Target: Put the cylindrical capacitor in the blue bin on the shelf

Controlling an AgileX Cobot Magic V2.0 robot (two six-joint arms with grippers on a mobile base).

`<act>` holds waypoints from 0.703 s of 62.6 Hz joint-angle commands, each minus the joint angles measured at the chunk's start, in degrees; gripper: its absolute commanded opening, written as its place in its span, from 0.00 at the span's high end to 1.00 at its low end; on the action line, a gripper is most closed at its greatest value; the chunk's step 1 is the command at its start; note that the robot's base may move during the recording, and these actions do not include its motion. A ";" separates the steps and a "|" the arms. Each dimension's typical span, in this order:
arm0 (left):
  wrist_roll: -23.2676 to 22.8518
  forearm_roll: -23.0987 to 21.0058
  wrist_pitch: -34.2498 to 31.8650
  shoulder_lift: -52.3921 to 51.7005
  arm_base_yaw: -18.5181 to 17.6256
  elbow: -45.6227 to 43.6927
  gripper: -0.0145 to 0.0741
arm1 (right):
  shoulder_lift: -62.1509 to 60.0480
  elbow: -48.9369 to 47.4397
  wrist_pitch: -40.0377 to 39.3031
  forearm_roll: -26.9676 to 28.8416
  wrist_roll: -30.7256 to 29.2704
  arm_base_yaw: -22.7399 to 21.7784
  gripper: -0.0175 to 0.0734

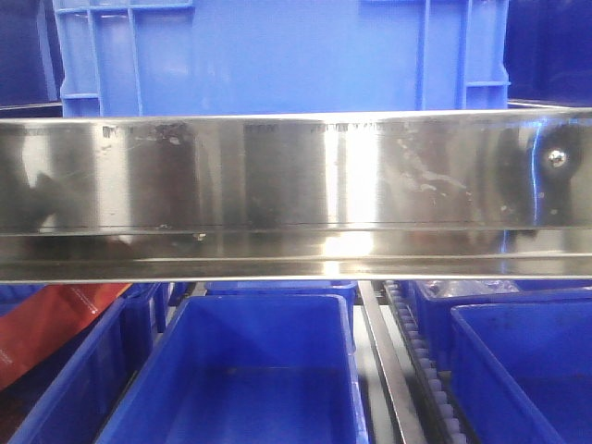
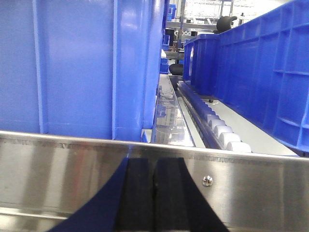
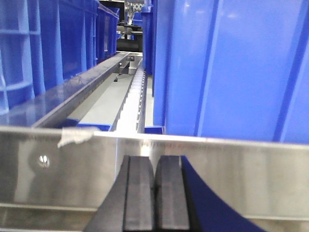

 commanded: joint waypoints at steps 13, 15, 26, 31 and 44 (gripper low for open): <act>-0.40 0.17 -1.21 -0.25 -0.36 -0.08 0.96 | -0.54 2.35 -3.80 1.27 0.00 -1.46 0.99; -0.40 0.17 -1.21 -0.25 -0.36 -0.08 0.96 | -0.54 2.35 -3.80 1.27 0.00 -1.46 0.99; -0.40 0.17 -1.21 -0.25 -0.36 -0.08 0.96 | -0.54 2.35 -3.80 0.90 0.00 -1.46 0.99; -0.40 0.17 -1.21 -0.25 -0.36 -0.08 0.96 | -0.54 2.35 -3.80 0.90 0.00 -1.46 0.99; -0.40 0.17 -1.21 -0.25 -0.36 -0.08 0.96 | -0.54 2.35 -4.02 0.91 0.00 -1.46 0.99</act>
